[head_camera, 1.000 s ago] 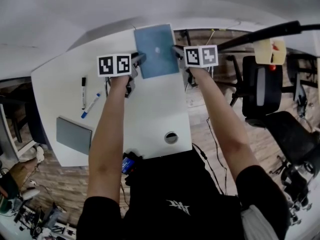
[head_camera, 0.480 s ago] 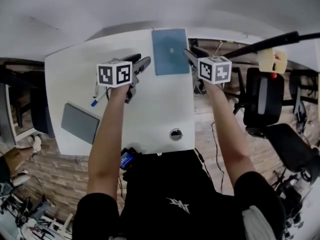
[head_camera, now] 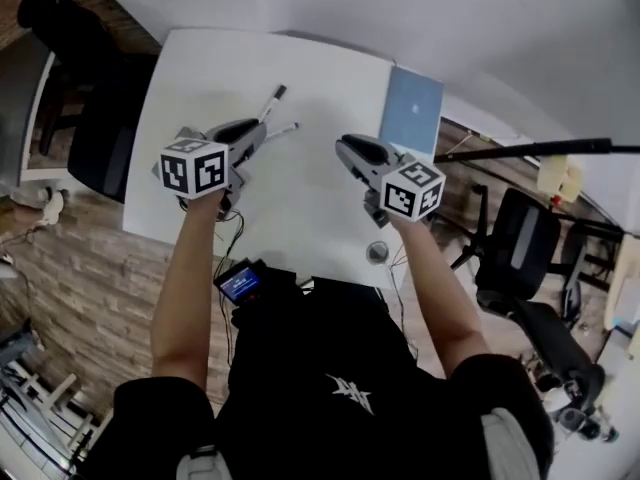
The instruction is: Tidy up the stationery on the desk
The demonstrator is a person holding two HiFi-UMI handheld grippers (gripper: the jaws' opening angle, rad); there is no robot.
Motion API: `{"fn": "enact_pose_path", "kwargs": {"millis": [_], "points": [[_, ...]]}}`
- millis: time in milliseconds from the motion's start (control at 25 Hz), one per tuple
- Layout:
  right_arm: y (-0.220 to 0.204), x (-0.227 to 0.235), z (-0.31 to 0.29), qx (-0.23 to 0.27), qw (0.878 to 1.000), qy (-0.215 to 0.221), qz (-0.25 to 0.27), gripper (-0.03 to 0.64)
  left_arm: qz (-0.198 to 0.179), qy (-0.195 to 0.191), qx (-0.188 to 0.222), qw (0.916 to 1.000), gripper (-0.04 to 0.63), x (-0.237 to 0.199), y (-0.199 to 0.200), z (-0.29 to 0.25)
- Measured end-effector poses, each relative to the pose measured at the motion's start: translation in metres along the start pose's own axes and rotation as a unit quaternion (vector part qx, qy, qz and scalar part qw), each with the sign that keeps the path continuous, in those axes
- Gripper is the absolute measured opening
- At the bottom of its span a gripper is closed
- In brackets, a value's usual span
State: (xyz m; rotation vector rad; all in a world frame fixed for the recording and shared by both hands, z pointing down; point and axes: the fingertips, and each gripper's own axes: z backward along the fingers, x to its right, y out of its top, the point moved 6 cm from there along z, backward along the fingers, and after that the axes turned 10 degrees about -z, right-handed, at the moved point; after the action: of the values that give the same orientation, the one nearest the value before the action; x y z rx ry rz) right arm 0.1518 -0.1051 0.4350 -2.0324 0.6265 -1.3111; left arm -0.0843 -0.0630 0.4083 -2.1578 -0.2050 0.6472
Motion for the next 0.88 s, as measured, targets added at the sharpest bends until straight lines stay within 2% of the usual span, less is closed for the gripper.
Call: {"fn": "enact_pose_path", "kwargs": {"millis": [200, 320, 440, 560, 760, 800, 880], "points": [[-0.018, -0.064, -0.066, -0.045, 0.996, 0.075, 0.027, 0.063, 0.034, 0.056, 0.038, 0.9971, 0.021, -0.035, -0.031, 0.086], [-0.029, -0.102, -0.102, -0.070, 0.990, 0.120, 0.039, 0.058, 0.061, 0.083, 0.048, 0.9936, 0.003, -0.058, -0.060, 0.135], [-0.038, -0.128, -0.130, -0.092, 0.984, 0.147, 0.048, 0.057, 0.089, 0.104, 0.053, 0.9892, 0.003, -0.077, -0.090, 0.171], [-0.046, -0.136, -0.150, -0.123, 0.979, 0.156, 0.054, 0.057, 0.116, 0.117, 0.056, 0.9847, 0.004, -0.087, -0.120, 0.190], [-0.065, -0.135, -0.182, -0.194, 0.969, 0.146, 0.052, 0.062, 0.158, 0.121, 0.055, 0.9785, 0.006, -0.099, -0.165, 0.203], [-0.069, -0.132, -0.189, -0.204, 0.968, 0.140, 0.052, 0.076, 0.165, 0.122, 0.056, 0.9772, 0.009, -0.102, -0.173, 0.203], [-0.077, -0.124, -0.202, -0.226, 0.965, 0.123, 0.056, 0.154, 0.186, 0.112, 0.057, 0.9744, 0.033, -0.105, -0.187, 0.200]]}}
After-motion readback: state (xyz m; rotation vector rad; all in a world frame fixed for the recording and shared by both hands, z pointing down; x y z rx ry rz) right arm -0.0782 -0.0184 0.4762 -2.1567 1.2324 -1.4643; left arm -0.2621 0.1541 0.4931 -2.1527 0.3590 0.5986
